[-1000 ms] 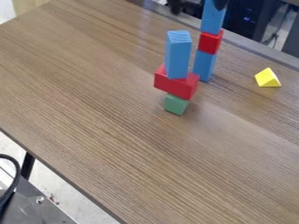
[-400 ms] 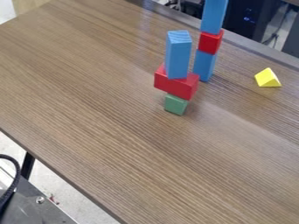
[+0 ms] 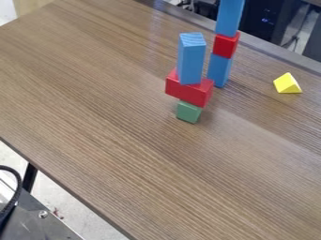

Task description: Take the blue block off of the red block and place it to the right

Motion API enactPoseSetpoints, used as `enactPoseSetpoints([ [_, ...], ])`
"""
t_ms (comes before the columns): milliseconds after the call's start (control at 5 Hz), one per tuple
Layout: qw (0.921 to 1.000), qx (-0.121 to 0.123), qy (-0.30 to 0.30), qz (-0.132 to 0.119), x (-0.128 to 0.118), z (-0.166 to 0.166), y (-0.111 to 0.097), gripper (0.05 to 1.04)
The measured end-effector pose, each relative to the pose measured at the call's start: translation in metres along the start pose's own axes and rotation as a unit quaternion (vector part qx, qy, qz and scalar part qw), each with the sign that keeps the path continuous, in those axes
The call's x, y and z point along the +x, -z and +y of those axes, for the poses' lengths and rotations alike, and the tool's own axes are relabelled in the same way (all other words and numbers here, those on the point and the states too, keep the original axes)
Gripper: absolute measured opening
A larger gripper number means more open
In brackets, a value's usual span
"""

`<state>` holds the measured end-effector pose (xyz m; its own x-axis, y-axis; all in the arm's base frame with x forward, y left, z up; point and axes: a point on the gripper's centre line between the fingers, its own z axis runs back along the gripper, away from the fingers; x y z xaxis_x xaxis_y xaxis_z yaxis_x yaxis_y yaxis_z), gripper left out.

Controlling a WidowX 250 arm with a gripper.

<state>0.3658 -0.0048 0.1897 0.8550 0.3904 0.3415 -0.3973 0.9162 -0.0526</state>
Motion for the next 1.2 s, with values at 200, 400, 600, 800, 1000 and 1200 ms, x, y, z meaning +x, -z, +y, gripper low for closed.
enactPoseSetpoints([
  [200,0.9998,-0.006,0.021,0.005,0.0,-0.002,0.004,1.0],
  [400,0.9995,-0.013,0.027,-0.007,0.005,-0.005,0.002,1.0],
  [600,0.9995,-0.015,0.029,-0.004,0.007,-0.007,0.008,1.0],
  [800,0.9994,-0.015,0.032,-0.005,0.01,-0.01,0.011,1.0],
  [1000,0.9992,-0.019,0.033,-0.014,0.018,-0.013,0.012,1.0],
  [1200,0.9992,-0.017,0.036,-0.009,0.019,-0.014,0.02,1.0],
])
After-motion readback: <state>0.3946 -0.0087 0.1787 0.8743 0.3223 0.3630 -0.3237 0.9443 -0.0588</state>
